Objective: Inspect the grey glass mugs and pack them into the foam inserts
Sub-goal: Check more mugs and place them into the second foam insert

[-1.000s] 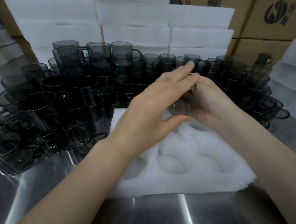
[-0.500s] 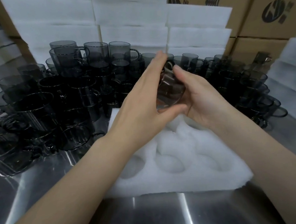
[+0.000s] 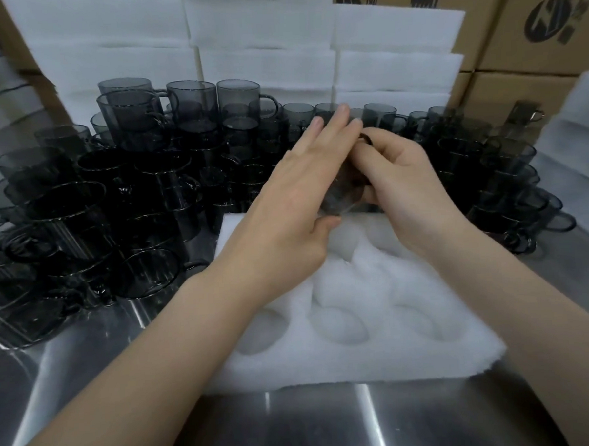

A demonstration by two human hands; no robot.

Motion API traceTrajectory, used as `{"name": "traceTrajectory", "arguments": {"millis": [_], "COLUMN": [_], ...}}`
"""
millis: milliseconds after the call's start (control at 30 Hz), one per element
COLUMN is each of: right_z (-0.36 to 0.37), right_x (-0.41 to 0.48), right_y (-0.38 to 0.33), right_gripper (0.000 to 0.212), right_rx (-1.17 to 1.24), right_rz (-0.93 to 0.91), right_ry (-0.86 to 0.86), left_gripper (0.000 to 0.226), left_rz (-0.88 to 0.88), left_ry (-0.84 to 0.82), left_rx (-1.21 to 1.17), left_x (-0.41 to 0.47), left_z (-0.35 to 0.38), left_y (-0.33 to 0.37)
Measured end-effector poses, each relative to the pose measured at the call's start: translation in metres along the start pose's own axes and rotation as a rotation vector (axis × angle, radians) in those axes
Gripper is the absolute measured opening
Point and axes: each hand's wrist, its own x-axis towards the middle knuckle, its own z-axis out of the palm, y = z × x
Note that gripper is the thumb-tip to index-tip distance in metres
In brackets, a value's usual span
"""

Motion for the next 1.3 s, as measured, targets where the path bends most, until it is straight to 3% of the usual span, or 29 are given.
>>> {"name": "traceTrajectory", "arguments": {"millis": [167,300,433,600,933,1133,1300], "right_z": [0.0,0.0,0.0,-0.001,-0.011,-0.012,-0.01], "right_x": [-0.002,-0.003,-0.003,-0.001,-0.001,0.001,0.002], "right_y": [-0.004,-0.003,-0.003,-0.005,-0.005,0.0,-0.001], "right_gripper": [0.008,0.037,0.041,0.049,0.032,0.027,0.046], "right_rx": [-0.082,-0.018,-0.051,0.039,0.428,0.443,0.341], "right_rz": [-0.081,-0.033,0.002,0.134,0.076,0.08,0.148], "right_ry": [-0.012,-0.068,-0.096,-0.095,-0.451,-0.396,-0.31], "left_gripper": [0.091,0.092,0.088,0.078,0.076,0.064,0.074], "left_rz": [-0.015,-0.071,-0.135,-0.036,-0.202,-0.272,-0.204], "left_ry": [0.004,0.006,0.058,0.05,0.211,0.219,0.168], "left_rx": [-0.039,0.014,0.08,0.088,-0.349,-0.655,-0.408], "left_x": [-0.001,0.0,0.001,0.0,-0.001,-0.001,-0.002], "left_z": [0.0,0.002,0.004,0.001,-0.007,-0.009,-0.007], "left_y": [-0.004,-0.005,-0.004,-0.001,0.004,0.003,0.005]}}
